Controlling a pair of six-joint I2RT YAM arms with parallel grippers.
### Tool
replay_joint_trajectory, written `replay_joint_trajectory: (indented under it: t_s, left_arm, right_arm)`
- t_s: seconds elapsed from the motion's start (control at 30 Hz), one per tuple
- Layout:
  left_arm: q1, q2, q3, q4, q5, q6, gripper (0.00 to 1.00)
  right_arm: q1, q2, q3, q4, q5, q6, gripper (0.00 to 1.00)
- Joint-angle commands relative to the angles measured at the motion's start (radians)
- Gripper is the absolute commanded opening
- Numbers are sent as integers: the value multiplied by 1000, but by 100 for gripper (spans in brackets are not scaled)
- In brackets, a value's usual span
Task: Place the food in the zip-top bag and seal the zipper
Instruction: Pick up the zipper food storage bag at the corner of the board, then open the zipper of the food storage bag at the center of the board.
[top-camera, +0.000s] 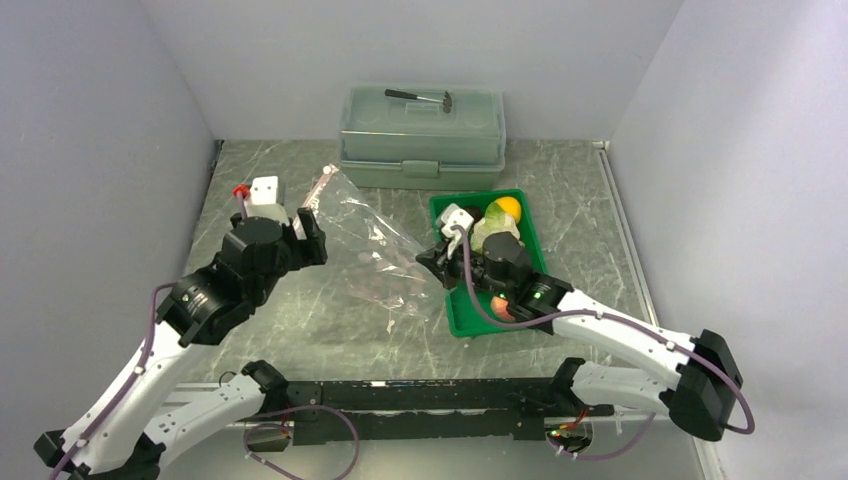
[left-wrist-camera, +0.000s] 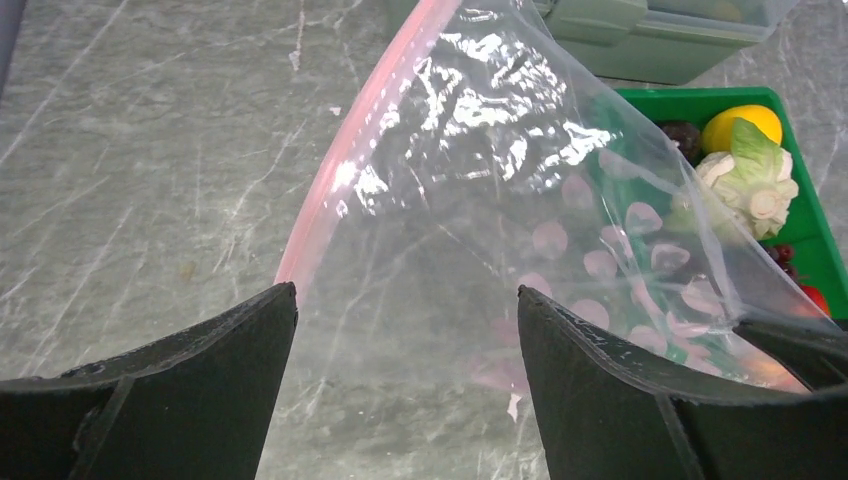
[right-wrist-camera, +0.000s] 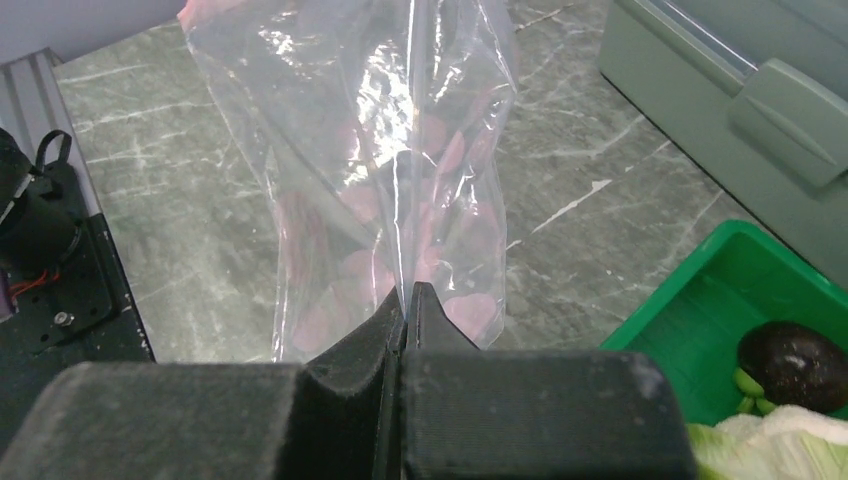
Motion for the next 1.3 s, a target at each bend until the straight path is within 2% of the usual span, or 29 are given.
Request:
replay_joint_trajectory:
  t_s: [0.0,0.1,0.23,0.5,0.83,1.07,1.27]
  left_arm:
    - [74,50,53,83,136,23,85]
    - [202,89,60,105,322,30,84]
    - [434,133,66,125,562,31,81]
    - [706,182,62,173,933,-7,80]
    - [860,183,-36,256,1235,-80,80]
    - [941,187,-166,436,1488,-206,80]
    - [943,174,-182,485,1546,-221,82]
  right_arm:
    - [-25,-98,-46,-10,-10,40,0]
    - [-32,-150,-71,-22,-20,57,0]
    - [-38,-208,-86,-52,-24,67,0]
    - [-60,-270,-100,-116,-26,62,0]
    - [-92,-394,-124,-150,-75,72,0]
    - [-97,-434,-124,-152,-145,87,0]
    - [-100,-448,-124,-148,-169,88,0]
